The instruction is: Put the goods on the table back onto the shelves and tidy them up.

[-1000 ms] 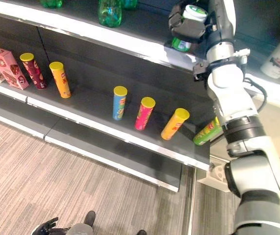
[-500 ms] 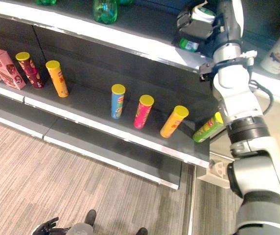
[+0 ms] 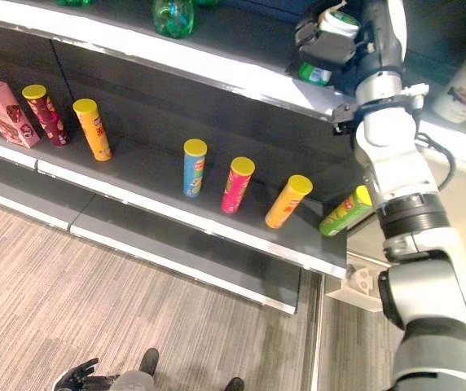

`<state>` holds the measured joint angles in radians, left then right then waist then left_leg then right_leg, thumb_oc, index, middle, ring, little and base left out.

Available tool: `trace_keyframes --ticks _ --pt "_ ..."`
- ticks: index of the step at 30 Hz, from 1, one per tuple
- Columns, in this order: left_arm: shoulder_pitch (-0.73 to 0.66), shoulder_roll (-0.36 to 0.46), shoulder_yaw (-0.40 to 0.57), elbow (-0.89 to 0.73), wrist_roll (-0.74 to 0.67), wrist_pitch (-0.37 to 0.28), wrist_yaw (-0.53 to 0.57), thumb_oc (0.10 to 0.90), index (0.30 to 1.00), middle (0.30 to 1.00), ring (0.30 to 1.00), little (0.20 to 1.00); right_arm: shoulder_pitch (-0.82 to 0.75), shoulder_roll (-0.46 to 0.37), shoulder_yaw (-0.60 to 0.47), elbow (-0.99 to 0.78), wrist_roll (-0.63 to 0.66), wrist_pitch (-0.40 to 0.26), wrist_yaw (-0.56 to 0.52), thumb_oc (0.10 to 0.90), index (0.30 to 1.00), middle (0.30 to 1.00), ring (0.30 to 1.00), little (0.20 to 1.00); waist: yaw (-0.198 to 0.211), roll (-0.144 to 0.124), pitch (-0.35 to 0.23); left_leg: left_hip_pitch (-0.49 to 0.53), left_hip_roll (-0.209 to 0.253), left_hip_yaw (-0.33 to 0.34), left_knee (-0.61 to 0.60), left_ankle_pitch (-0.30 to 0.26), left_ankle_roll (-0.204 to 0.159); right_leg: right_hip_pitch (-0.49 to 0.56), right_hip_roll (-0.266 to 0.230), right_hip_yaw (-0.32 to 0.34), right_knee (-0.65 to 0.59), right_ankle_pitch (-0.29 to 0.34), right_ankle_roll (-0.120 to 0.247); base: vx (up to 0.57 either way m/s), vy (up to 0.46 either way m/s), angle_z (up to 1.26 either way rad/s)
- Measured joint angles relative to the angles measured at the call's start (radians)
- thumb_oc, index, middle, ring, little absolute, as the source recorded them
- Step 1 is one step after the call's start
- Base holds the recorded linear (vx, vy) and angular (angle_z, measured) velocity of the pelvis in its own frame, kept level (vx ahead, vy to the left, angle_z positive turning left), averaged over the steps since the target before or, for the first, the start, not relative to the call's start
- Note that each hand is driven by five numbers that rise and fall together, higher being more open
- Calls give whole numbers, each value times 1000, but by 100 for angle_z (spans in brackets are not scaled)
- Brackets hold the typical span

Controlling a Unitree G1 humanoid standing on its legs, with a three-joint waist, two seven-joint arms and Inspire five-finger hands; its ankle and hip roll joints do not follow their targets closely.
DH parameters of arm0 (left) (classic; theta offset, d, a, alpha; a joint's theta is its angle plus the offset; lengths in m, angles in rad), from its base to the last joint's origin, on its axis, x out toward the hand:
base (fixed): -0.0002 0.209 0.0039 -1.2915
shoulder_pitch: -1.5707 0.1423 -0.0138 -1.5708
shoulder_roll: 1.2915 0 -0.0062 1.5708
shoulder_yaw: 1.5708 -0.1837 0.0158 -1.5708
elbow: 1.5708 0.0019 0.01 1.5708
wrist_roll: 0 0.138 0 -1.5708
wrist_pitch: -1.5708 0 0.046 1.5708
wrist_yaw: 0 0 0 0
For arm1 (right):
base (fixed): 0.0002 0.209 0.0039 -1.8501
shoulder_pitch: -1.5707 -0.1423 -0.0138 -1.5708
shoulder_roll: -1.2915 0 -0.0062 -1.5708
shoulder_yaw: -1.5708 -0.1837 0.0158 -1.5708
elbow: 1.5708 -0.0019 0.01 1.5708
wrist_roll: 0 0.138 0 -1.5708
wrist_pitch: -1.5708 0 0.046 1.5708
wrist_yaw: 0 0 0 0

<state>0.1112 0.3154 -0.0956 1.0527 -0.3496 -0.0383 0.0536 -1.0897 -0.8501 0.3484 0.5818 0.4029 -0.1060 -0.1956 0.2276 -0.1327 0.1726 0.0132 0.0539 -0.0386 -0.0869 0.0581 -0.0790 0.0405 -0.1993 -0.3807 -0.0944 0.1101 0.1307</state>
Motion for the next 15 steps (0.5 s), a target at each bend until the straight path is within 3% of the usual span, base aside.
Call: trace_keyframes --ticks 15 --pt "-2 0 0 5 1 0 0 800 900 900 900 900 0 0 0 -1 0 0 1 800 900 900 900 900 -3 -3 2 13 0 1 0 0 0 13 0 1 0 0 0 0 0 0"
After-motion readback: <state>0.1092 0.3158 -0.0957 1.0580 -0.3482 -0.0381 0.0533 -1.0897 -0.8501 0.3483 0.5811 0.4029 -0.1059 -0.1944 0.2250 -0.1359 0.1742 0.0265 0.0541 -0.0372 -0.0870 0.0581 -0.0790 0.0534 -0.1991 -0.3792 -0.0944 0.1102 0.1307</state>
